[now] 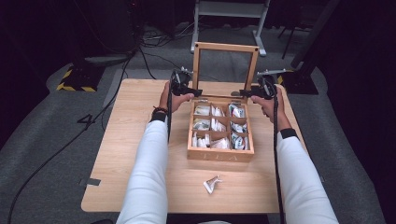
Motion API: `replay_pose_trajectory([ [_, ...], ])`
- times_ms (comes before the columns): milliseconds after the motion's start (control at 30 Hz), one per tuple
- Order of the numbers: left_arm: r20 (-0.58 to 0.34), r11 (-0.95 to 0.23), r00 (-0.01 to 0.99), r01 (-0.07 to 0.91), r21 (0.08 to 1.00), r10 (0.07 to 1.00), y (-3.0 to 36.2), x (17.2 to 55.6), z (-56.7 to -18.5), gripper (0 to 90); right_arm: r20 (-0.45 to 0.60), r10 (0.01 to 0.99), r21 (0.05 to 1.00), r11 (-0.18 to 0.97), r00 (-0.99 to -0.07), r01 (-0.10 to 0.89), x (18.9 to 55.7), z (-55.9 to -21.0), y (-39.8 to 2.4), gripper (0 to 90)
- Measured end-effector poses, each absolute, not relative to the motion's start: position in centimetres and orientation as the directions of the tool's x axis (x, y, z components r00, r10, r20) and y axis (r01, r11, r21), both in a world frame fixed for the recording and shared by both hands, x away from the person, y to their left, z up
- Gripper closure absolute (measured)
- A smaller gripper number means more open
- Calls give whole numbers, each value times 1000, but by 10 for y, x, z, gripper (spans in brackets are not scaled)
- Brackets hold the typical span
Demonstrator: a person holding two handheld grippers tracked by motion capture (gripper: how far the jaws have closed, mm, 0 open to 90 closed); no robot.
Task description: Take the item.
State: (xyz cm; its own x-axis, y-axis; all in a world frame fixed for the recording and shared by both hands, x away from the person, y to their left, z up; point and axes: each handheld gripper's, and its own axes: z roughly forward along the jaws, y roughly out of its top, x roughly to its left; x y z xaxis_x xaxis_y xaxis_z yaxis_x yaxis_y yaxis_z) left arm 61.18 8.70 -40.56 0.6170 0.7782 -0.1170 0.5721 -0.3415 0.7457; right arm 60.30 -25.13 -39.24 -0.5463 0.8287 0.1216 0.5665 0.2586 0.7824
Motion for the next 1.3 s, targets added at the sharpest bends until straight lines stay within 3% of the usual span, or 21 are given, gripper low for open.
replay_pose_trajectory([
  [333, -166, -311, 622, 582, 751, 765, 82, 617, -408, 272, 87, 826, 762, 305, -556, 572, 605, -400, -236, 301],
  [667, -190, -299, 629, 586, 753, 753, 73, 622, -413, 289, 120, 832, 772, 265, -542, 578, 604, -401, -239, 334],
  [1300, -185, -274, 655, 534, 800, 733, 77, 605, -387, 367, 116, 830, 778, 266, -545, 570, 594, -393, -241, 356],
])
